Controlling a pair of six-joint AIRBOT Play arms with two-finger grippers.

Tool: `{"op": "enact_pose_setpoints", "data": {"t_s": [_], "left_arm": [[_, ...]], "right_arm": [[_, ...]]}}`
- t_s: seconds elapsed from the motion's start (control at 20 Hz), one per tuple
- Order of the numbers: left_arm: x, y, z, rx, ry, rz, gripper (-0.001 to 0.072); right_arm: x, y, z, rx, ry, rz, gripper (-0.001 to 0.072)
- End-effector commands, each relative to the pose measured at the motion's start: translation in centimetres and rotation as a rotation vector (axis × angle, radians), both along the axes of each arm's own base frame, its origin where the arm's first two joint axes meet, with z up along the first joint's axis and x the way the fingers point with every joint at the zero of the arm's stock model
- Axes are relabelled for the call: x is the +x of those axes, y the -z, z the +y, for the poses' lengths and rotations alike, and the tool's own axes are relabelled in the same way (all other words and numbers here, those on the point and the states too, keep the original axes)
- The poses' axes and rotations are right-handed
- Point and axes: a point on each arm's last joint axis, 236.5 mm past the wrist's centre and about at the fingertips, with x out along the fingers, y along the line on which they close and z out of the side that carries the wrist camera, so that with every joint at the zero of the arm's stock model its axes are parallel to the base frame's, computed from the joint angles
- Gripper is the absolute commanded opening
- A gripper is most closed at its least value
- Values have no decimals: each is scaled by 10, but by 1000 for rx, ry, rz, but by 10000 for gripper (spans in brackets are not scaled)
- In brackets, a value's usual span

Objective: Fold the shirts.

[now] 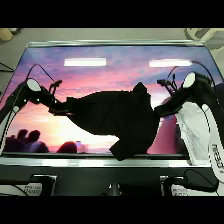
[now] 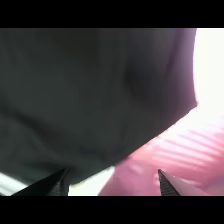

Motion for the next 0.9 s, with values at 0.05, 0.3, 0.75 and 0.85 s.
{"op": "enact_pose_setpoints", "data": {"t_s": [0.05,0.3,0.75,0.85], "left_arm": [[-39,44,-29,-43,-5,47,590],[-34,58,-42,-25,4,3,590],[-8,54,-50,-15,-31,-111,26],[-6,46,-50,-20,-24,-135,25]], "right_arm": [[-82,43,-14,-55,-15,101,552],[-99,59,0,1,14,129,683],[-98,84,43,170,173,119,684],[-94,89,50,204,206,110,645]]}}
